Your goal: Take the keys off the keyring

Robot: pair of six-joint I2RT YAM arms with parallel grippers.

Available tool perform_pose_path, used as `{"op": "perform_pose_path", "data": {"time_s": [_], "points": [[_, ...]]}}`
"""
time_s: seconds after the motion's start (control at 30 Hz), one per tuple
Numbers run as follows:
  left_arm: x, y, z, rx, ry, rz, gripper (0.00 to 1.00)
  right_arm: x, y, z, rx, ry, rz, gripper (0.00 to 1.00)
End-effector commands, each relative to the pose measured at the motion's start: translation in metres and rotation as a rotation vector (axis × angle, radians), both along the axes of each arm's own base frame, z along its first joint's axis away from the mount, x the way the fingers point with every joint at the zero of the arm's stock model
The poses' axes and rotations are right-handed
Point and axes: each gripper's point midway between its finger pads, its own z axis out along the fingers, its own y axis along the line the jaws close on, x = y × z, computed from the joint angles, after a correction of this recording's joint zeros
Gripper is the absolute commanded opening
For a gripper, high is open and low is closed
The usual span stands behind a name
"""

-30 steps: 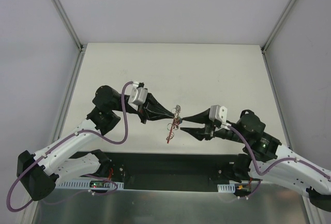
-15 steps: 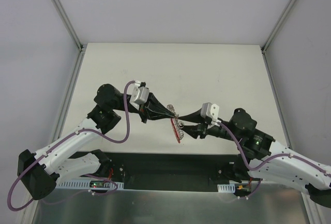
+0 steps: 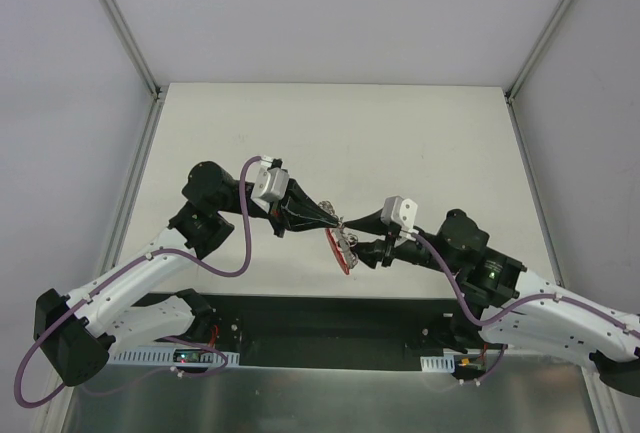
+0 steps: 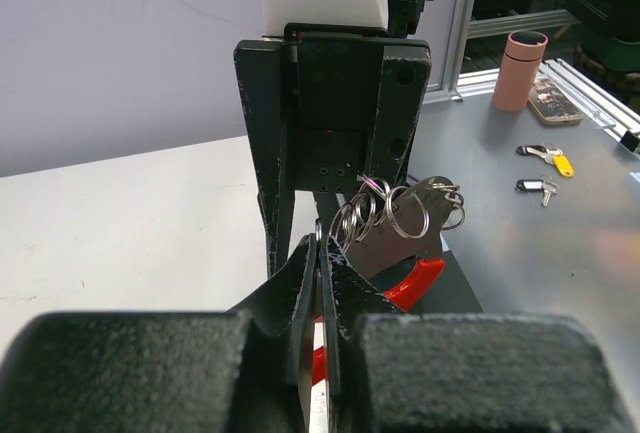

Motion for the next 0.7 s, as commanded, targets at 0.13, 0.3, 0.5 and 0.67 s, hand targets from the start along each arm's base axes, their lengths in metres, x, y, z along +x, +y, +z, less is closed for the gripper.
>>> {"op": "perform_pose_path", "data": {"time_s": [0.13, 0.3, 0.5, 0.67], "points": [[0.0, 0.004, 0.026, -0.066, -0.118, 0.016, 0.0, 0.012, -0.002, 0.029, 0.102, 0.008, -0.096, 0.47], [0.0, 0.004, 0.029, -0.07, -0.124, 0.022, 0.0, 0.019, 0.0, 0.025, 0.093, 0.016, -0.132, 0.39], [0.001, 0.006, 0.024, -0.054, -0.131, 0.039, 0.0, 0.02, -0.002, 0.022, 0.084, 0.027, -0.149, 0.09], [0.001, 0.009, 0.02, -0.04, -0.122, 0.055, 0.0, 0.031, -0.016, 0.022, 0.085, 0.022, -0.238, 0.01]]}}
